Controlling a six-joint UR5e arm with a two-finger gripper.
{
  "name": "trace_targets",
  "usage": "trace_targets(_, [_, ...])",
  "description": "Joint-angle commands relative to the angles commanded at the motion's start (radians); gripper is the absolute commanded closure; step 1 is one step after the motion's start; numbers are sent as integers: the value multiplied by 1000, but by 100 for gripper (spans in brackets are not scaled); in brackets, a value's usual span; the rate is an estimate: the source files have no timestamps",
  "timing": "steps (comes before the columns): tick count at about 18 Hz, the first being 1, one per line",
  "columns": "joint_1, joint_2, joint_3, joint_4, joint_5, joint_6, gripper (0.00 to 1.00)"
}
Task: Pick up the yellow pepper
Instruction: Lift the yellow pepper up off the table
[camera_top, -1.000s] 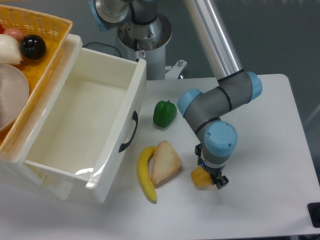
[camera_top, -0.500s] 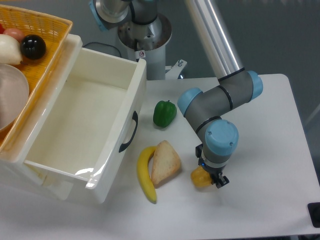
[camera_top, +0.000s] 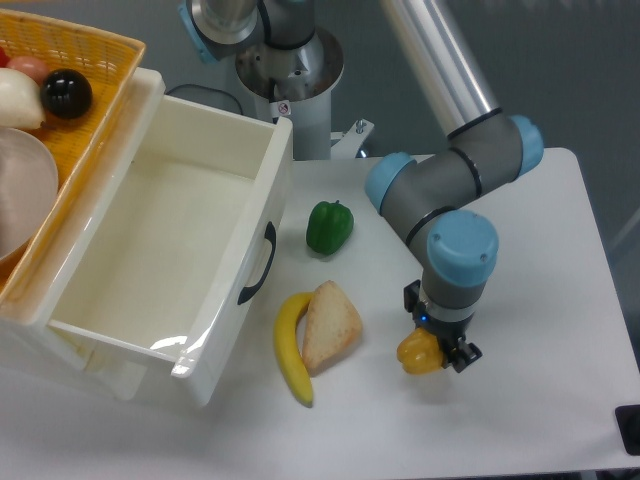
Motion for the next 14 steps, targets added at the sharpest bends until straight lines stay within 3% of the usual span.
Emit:
trace_targets(5, [23, 46, 63, -163, 8, 11, 72])
trace_targets(14, [54, 84, 71, -189, 9, 12, 75])
